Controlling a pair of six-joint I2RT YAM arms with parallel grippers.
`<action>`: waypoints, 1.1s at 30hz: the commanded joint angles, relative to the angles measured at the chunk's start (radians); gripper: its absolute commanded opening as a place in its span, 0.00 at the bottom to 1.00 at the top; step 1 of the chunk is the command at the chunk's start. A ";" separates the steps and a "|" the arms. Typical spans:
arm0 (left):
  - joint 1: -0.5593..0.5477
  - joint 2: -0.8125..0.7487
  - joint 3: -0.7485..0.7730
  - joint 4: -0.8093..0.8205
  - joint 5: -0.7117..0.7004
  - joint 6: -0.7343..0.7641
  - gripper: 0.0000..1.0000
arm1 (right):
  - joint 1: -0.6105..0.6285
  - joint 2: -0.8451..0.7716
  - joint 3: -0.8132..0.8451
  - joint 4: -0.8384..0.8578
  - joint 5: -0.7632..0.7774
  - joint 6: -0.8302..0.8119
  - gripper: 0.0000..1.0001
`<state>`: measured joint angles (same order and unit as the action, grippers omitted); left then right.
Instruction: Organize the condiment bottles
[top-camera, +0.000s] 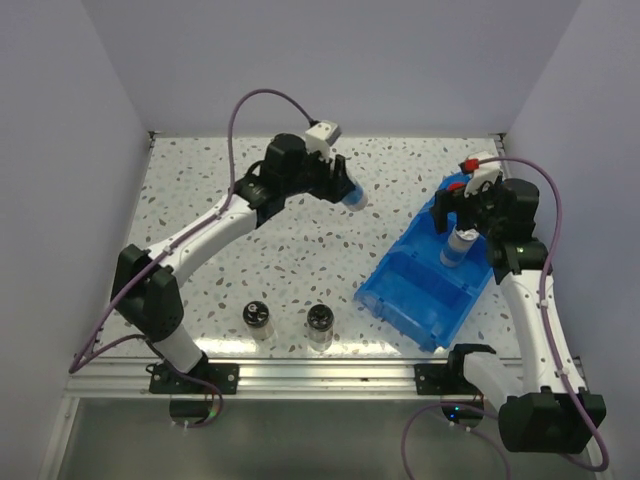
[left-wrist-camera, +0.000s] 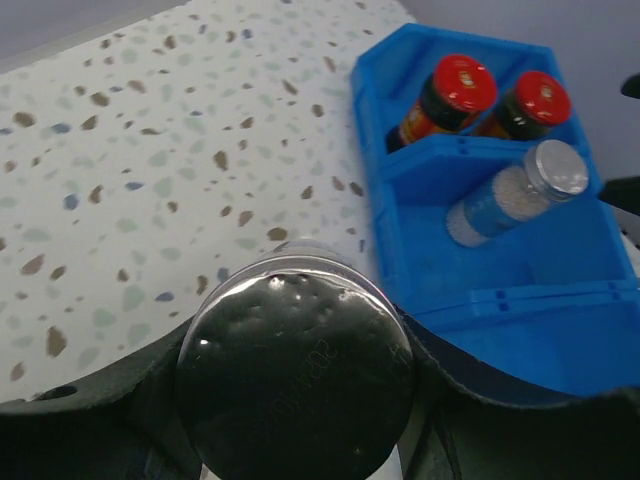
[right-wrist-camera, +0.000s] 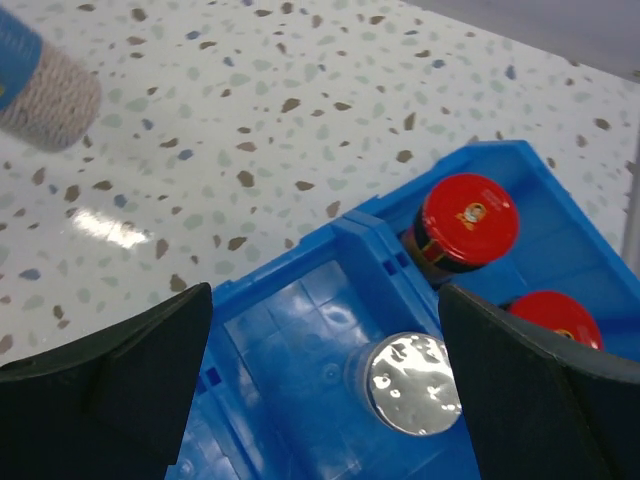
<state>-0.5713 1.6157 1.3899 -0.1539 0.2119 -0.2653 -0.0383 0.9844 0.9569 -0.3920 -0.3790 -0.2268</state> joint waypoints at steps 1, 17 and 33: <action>-0.087 0.062 0.130 0.119 0.104 -0.006 0.00 | -0.003 -0.029 0.009 0.102 0.306 0.104 0.99; -0.323 0.421 0.466 0.155 0.147 -0.087 0.00 | -0.014 -0.035 0.000 0.182 0.680 0.219 0.99; -0.421 0.598 0.593 0.014 -0.011 0.029 0.15 | -0.014 -0.024 -0.001 0.180 0.646 0.219 0.98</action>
<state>-0.9665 2.2112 1.9003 -0.1684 0.2508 -0.2882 -0.0513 0.9672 0.9569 -0.2615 0.2680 -0.0208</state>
